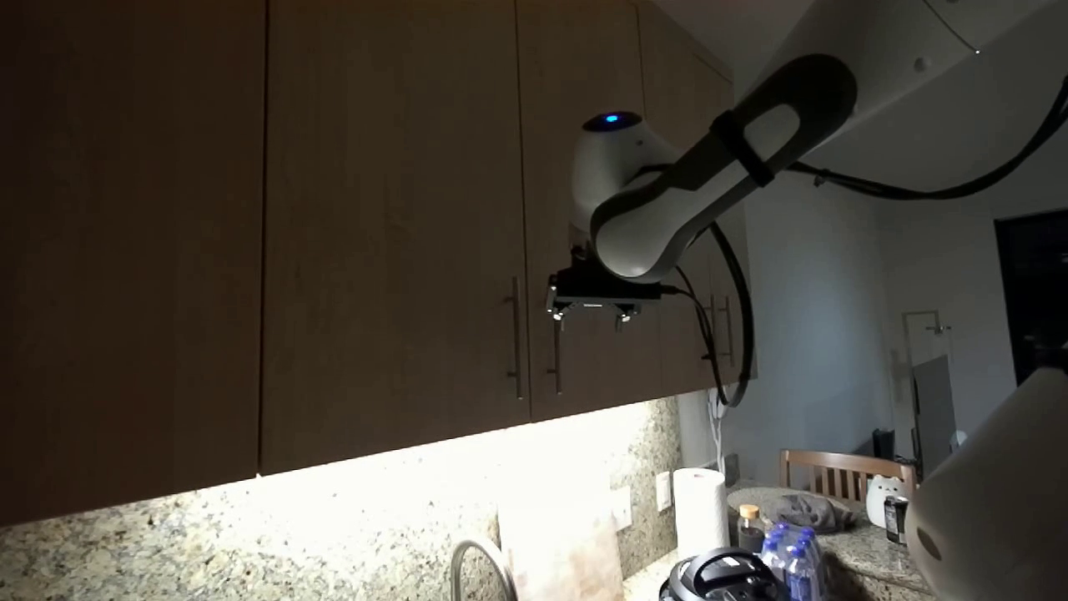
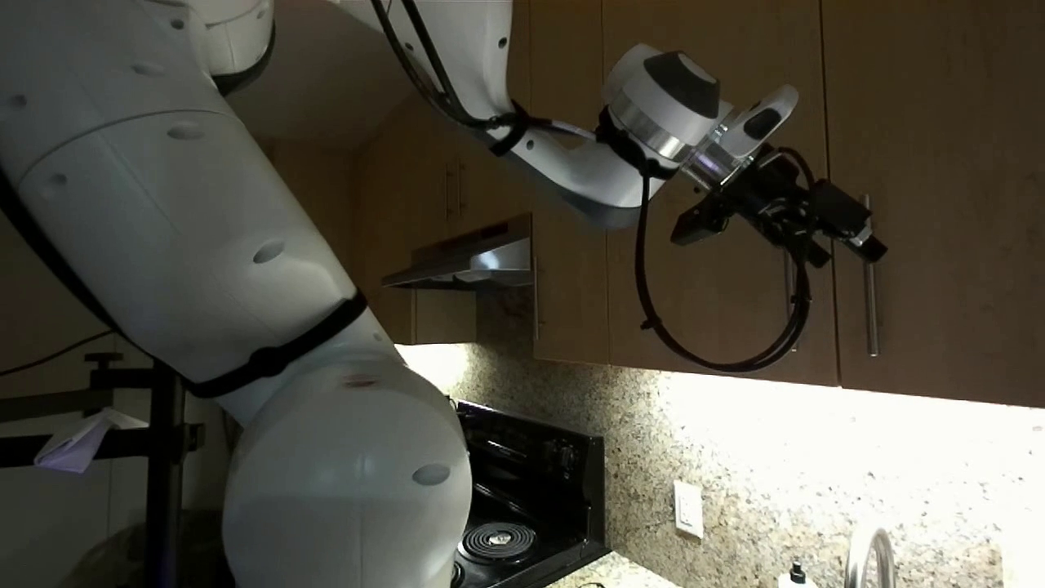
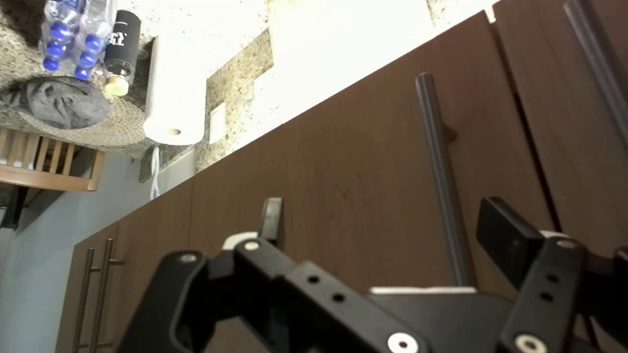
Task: Open the top right cabinet door
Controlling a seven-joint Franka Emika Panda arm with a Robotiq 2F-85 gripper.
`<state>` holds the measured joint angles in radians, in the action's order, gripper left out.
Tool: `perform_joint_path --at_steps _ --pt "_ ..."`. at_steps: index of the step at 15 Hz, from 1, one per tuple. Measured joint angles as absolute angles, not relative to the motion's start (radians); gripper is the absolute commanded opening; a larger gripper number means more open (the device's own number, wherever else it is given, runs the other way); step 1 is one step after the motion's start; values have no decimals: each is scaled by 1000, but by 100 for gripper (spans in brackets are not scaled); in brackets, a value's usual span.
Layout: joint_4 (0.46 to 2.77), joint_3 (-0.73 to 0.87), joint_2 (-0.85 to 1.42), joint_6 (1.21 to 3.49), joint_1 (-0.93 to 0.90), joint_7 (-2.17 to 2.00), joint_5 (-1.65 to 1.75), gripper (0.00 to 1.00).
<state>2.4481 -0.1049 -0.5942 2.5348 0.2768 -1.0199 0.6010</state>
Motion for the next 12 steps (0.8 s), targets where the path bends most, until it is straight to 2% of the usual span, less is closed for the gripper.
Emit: perform_joint_path --at_steps 12 --pt "2310 -156 -452 2609 325 -1020 755 100"
